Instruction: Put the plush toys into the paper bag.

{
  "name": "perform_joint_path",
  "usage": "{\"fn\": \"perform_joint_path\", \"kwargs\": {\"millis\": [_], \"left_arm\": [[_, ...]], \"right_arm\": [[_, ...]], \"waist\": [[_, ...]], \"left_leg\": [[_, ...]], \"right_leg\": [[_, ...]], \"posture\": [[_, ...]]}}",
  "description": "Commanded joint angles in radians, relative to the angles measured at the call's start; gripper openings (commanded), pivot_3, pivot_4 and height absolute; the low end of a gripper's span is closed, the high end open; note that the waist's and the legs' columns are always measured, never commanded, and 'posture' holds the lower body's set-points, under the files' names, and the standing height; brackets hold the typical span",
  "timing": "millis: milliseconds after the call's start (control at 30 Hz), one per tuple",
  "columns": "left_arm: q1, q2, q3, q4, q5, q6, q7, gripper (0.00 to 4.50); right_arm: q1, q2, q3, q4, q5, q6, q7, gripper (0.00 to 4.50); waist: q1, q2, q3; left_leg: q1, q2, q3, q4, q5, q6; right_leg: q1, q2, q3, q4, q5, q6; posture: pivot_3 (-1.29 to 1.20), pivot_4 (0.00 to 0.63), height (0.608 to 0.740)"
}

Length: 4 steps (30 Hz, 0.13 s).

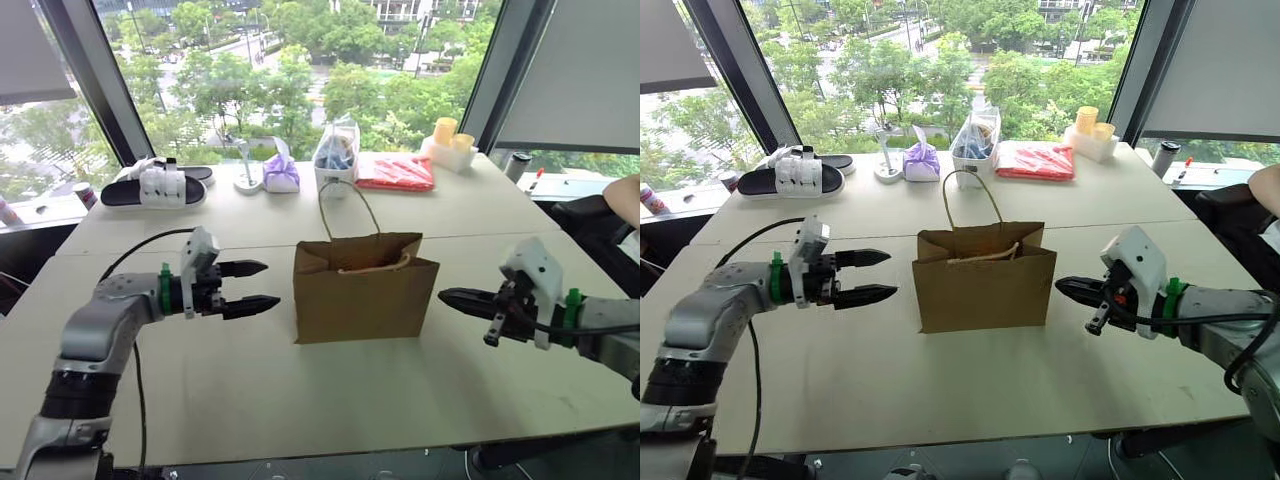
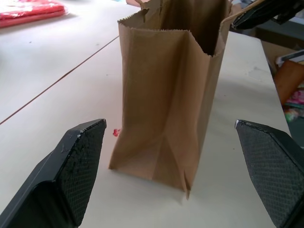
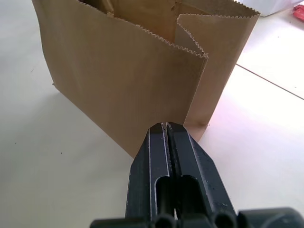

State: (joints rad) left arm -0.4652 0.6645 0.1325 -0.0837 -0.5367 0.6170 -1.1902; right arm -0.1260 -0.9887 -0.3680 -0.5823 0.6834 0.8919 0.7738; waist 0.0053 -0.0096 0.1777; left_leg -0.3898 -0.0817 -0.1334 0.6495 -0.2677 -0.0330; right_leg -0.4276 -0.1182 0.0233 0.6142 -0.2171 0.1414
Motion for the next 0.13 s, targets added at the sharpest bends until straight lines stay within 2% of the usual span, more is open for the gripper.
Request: {"fn": "perform_joint_path", "kwargs": {"millis": [33,133], "left_arm": [[0.050,0.028,0.060,-0.133,-0.079,0.071,0.059,4.47],[0.081,0.032,0.087,-0.188,-0.124,0.122,0.115,4.47]], "right_arm": [[0.023,-0.023,-0.048,-0.060,0.034,0.009,0.019,0.00],[0.026,-0.021,-0.053,-0.072,0.052,0.016,0.014,0.00]], "waist": [[0.002,0.000,0.000],[0.005,0.000,0.000]], "left_leg": [[0.000,0.000,0.000,0.000,0.000,0.000],[0.000,0.000,0.000,0.001,0.000,0.000]], "right_leg": [[0.000,0.000,0.000,0.000,0.000,0.000],[0.001,0.000,0.000,-0.001,0.000,0.000]], "posture": [[0.00,0.150,0.740],[0.00,0.150,0.740]]}}
